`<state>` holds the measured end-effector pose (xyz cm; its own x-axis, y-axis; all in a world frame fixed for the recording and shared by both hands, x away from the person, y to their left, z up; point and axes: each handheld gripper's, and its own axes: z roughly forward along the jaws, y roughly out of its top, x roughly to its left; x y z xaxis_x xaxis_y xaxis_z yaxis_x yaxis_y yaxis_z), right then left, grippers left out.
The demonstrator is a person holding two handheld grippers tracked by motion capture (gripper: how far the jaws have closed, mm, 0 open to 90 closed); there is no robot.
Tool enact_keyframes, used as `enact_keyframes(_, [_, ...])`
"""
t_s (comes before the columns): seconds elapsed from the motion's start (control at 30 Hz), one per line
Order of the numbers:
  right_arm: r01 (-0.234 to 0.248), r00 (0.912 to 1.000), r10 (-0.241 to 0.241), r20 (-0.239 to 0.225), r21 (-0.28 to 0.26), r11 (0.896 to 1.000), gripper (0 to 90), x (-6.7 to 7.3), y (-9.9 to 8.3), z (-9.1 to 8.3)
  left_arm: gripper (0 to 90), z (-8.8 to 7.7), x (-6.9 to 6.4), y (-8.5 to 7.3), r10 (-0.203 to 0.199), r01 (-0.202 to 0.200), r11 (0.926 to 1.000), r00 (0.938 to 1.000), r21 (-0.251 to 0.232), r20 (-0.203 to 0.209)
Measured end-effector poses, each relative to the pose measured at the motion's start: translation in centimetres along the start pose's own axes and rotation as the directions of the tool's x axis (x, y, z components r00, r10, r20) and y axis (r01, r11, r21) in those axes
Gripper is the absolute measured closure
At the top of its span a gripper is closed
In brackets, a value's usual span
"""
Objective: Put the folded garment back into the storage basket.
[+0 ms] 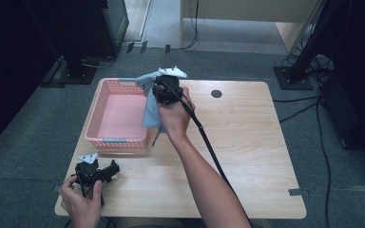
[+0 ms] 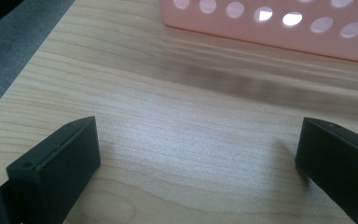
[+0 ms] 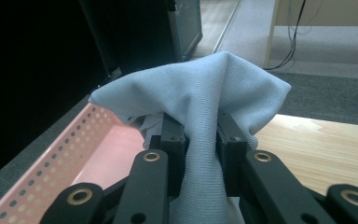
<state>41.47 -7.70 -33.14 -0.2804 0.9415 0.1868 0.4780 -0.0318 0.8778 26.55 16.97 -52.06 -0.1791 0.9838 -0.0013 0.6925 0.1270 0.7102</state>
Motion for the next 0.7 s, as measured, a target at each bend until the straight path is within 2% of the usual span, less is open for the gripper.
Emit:
enact_keyframes(0.37, [0.009,0.9996,-0.009,-0.027,0.013,1.000,78.4,3.0,0.5,2.1,0.0,0.0,0.0,0.0,0.001,-0.001,1.0000,1.0000,0.001,0.000])
enact_keyframes(0.7, [0.004,0.9991,-0.004,-0.043,0.010,1.000,78.4,5.0,1.2,3.3,0.0,0.0,0.0,0.0,0.002,-0.002,1.0000,1.0000,0.002,0.000])
